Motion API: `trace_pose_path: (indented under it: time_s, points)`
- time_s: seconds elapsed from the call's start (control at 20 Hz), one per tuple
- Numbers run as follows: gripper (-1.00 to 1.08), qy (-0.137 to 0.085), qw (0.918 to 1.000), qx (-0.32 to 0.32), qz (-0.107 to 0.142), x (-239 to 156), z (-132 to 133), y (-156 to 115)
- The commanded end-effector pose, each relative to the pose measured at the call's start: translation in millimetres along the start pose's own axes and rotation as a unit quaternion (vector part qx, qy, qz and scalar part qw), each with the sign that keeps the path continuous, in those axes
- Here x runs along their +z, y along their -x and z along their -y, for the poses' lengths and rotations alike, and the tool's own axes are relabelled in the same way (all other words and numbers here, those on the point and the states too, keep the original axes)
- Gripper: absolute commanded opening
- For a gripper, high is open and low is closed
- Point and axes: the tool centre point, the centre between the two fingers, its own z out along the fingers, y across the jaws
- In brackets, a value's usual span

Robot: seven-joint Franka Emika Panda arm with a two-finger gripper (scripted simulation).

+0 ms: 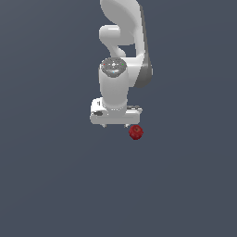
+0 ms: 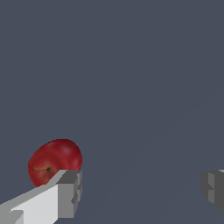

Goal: Pick up the object and move it to a goal position.

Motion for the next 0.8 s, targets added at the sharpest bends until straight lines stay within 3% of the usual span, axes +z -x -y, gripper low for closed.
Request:
trace_pose_path:
  time_s: [0.0,0.45,0.75]
  points:
    - [1.0,0.0,1.0,0.0,0.0,0,0,0]
    - [1.0,0.008,0.9997,-0.005,0.02,11,-12,6]
    - [1.0,0.008,0.9997,-0.012,0.019,12,-9,6]
